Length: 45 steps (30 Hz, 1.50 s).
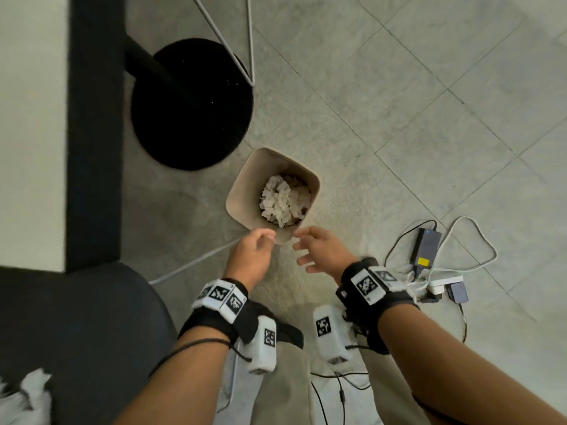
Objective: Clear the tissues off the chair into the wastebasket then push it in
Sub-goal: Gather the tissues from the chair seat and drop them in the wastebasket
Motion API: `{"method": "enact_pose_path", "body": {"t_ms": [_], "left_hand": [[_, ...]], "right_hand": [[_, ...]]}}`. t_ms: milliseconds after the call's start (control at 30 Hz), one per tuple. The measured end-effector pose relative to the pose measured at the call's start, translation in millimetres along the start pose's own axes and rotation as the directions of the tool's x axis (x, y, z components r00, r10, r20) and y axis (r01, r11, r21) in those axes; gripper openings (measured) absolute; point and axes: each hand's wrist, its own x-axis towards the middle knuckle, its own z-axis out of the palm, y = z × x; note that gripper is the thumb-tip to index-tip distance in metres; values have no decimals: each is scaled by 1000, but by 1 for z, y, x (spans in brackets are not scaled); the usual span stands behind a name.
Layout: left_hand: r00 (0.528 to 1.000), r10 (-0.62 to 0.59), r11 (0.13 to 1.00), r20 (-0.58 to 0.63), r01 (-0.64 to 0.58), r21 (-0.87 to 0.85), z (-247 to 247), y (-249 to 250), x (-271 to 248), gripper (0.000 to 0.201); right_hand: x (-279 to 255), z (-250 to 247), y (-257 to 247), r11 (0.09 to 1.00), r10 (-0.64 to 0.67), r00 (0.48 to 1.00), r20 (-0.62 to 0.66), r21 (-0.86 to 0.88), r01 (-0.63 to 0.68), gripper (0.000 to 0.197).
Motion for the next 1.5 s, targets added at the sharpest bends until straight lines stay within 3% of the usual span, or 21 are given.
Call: {"method": "enact_pose_path", "body": {"t_ms": [167, 433, 733, 833, 900, 1067, 1133, 1167, 1333, 1500], "left_hand": [[994, -34, 996, 103, 42, -84, -9, -15, -85, 28], [992, -127, 931, 7, 122, -344, -44, -73, -202, 21], [921, -317, 802, -225, 135, -582, -110, -172, -265, 22], [862, -425, 741, -275, 157, -653, -126, -207, -277, 28], [796, -513, 697, -322, 167, -697, -138, -231, -282, 26], [544, -751, 573, -375, 253, -780, -159, -295, -288, 10], [445, -820, 516, -359, 307, -800, -166, -315, -290, 14], [418, -850, 472, -322, 330, -818, -170, -323, -291, 19], [396, -897, 347, -194, 360, -866, -178, -348, -283, 35], [394, -911, 256, -125, 301, -918, -177, -353, -276, 13]], "right_hand": [[-70, 12, 24, 968, -42, 999, 7, -248, 43, 21], [-137, 76, 7, 897, -80, 992, 95, -427, 113, 18], [-149, 216, -39, 580, -170, 918, 358, -717, 387, 21], [-150, 267, -44, 483, -146, 887, 438, -751, 450, 20], [-148, 303, -46, 432, -104, 868, 485, -764, 479, 17], [-134, 393, -31, 182, -159, 769, 620, -747, 640, 23], [-130, 424, -21, 89, -162, 727, 667, -724, 684, 28], [-128, 439, -15, 48, -159, 707, 689, -710, 702, 31], [-120, 495, 5, -89, -109, 651, 752, -659, 747, 48], [-102, 516, 7, -156, -66, 716, 695, -716, 681, 51]]}}
